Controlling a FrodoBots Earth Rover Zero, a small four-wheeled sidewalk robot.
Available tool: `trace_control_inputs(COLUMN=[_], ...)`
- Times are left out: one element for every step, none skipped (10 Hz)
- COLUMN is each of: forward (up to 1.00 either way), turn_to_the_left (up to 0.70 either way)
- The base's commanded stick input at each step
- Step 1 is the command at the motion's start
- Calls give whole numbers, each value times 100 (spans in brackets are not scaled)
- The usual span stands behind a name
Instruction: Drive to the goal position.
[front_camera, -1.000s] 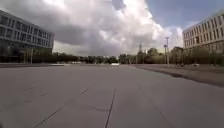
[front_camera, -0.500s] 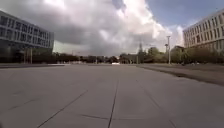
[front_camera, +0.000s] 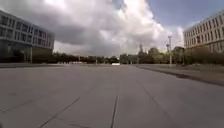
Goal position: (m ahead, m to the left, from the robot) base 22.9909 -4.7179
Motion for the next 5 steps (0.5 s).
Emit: trace_control_inputs(forward=[45, 45, 45, 45, 45], turn_to_the_left=[0, 0, 0, 0, 0])
